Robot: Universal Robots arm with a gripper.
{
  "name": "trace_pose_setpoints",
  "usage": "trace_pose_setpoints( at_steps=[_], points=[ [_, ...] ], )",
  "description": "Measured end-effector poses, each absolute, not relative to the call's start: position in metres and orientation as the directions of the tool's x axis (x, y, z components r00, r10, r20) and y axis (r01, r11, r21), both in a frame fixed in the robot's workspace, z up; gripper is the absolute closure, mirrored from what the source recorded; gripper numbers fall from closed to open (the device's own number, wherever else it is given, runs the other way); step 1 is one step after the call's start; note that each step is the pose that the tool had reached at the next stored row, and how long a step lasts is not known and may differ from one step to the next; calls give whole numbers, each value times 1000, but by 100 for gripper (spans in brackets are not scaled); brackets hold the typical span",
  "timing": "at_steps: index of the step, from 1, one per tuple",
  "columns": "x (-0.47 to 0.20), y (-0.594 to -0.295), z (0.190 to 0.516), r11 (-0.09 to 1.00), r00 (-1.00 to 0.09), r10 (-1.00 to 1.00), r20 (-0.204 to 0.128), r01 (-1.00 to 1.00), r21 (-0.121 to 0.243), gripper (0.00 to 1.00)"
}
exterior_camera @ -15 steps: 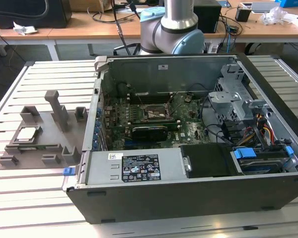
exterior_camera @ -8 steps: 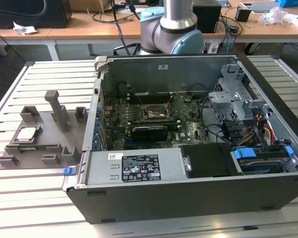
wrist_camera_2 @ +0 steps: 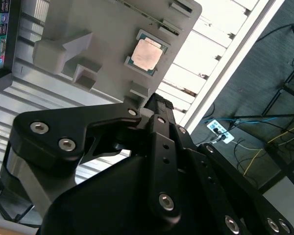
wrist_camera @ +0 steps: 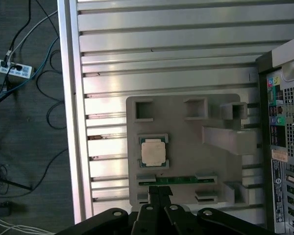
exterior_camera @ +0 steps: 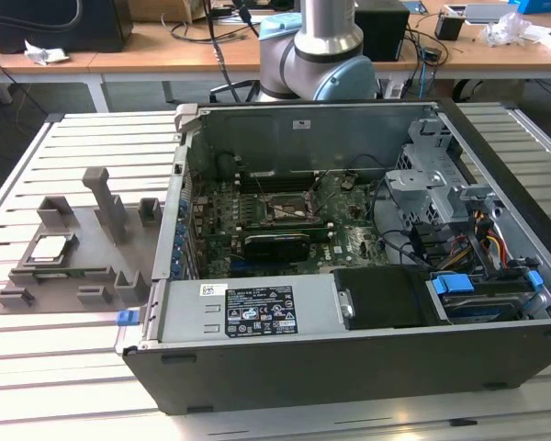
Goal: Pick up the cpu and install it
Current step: 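Reach for the cpu, then pick up the cpu and move it towards the insertion slot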
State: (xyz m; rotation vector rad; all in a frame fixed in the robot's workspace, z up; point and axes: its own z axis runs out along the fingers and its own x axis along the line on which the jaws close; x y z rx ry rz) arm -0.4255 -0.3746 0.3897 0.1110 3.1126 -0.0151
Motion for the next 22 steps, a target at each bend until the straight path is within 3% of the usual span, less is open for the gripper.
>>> trace_pose_setpoints(
  at_steps=[12, 13, 14, 18, 20, 22],
  points=[
    [-426, -375, 390, 997, -997, 71, -27, 71, -9, 89],
    [-426, -375, 390, 997, -997, 71, -27, 71, -9, 76],
    [-426, -375, 390, 997, -997, 71, -27, 71, -9, 76],
    [-426, -375, 390, 997, -997, 71, -27, 71, -9, 53],
    [-426, -375, 390, 997, -997, 71, -27, 71, -9, 34],
    [-426, -374, 390, 997, -997, 71, -28, 71, -16, 34]
  ],
)
